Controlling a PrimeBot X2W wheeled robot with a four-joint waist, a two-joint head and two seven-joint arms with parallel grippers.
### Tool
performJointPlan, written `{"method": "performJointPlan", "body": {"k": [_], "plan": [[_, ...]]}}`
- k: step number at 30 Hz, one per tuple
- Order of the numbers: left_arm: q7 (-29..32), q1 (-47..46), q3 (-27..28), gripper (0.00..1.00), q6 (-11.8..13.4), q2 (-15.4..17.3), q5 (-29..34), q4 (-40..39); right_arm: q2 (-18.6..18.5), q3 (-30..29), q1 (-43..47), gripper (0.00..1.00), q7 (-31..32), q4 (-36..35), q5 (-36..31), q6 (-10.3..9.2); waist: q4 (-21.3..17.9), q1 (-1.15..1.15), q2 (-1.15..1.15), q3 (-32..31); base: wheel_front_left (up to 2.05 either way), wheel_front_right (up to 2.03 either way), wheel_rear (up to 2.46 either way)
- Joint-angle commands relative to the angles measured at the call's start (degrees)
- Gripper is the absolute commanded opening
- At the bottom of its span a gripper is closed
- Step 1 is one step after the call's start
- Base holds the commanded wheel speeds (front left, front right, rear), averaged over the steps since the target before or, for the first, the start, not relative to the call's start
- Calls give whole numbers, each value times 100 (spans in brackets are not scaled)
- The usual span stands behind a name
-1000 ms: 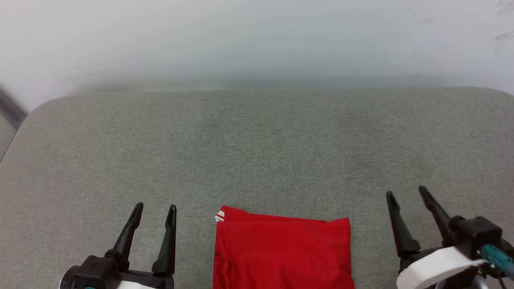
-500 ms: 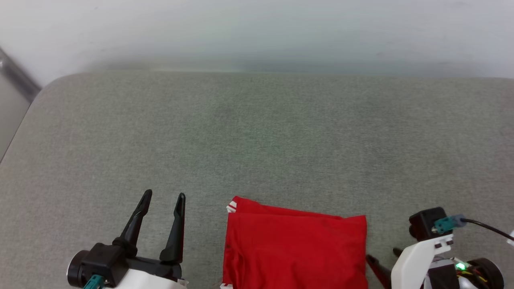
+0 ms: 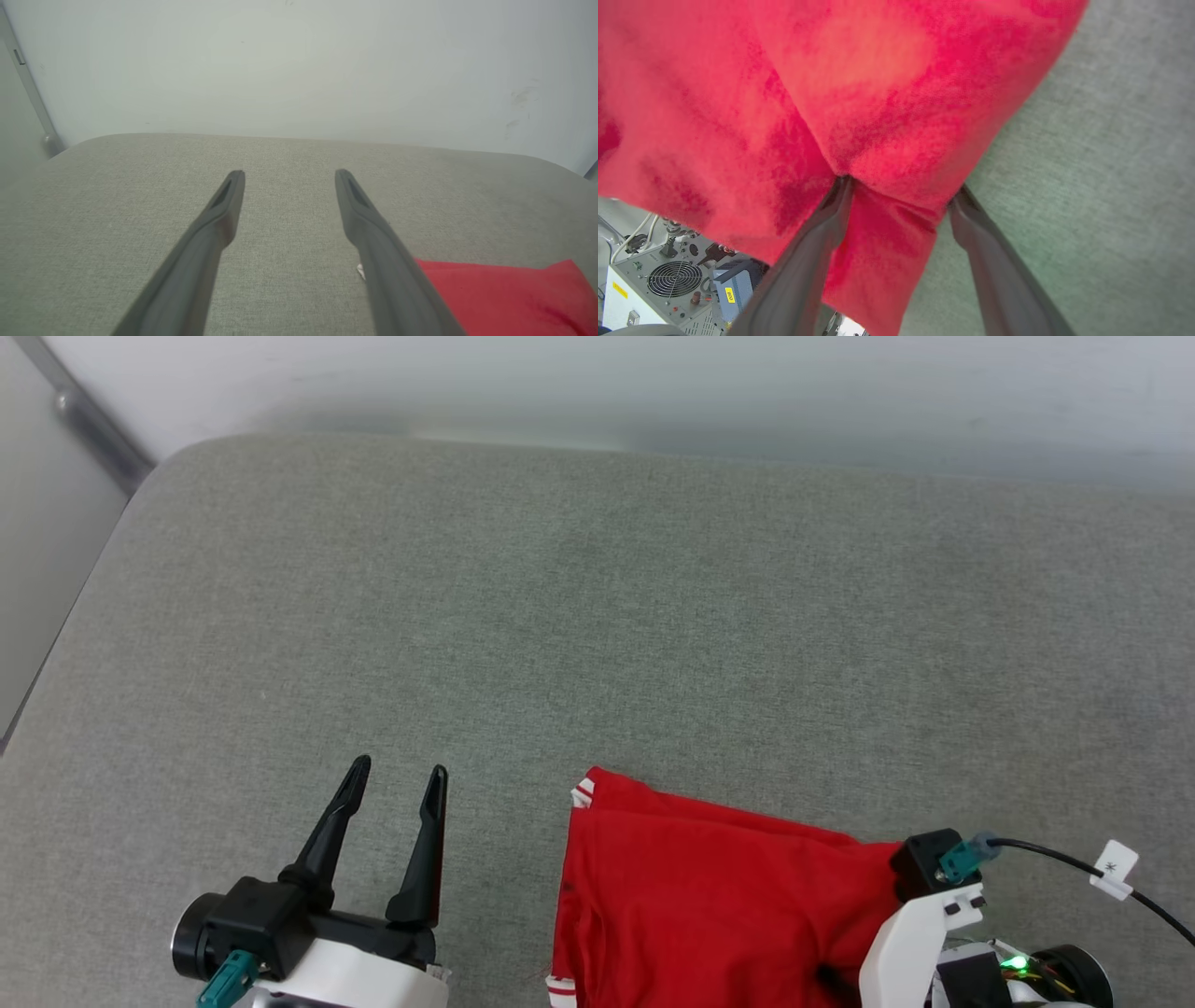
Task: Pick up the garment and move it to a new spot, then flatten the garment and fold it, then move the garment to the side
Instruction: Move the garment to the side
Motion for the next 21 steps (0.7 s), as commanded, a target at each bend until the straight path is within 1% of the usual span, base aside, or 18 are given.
{"method": "performJointPlan", "body": {"k": [1, 6, 7, 8, 9, 10, 15, 18, 21], "plan": [[-12, -96, -8, 100, -9, 6, -6, 11, 51, 81, -73, 100, -51, 188, -20, 0, 46, 0, 0, 45, 0, 0, 0], [-12, -121, -40, 100, -9, 13, -10, 18, 97, 272, -207, 100, -218, 724, -118, 0, 95, 0, 0, 99, 0, 0, 0], [-12, -123, -48, 100, -9, 14, -10, 24, 105, 323, -219, 93, -202, 839, -100, 0, 100, 0, 0, 102, 0, 0, 0], [-12, -129, -59, 100, -9, 16, -11, 33, 111, 367, -224, 49, -187, 935, -49, 1, 99, 0, 0, 100, 0, 0, 0], [-12, -137, -78, 100, -9, 16, -10, 43, 116, 389, -234, 31, -202, 1009, -26, 1, 96, 0, 0, 93, 0, 0, 0], [-12, -140, -109, 100, -9, 13, -10, 52, 98, 421, -278, 0, -231, 1048, -54, 1, 89, 0, 0, 87, 0, 0, 0], [-12, -69, -169, 100, -9, 3, -24, 82, -246, 512, -556, 0, -429, 972, -292, -6, -66, 0, 0, 17, 0, 0, 0], [-12, -13, -215, 100, -9, 13, -22, 71, -663, 727, -811, 0, -506, 802, -551, -13, -264, 0, 0, -10, 0, 0, 0], [-12, 11, -297, 100, -10, 7, -36, 69, -1119, 1109, -1058, 0, -473, 583, -702, -6, -527, 0, 0, -31, 0, 0, 0]]}}
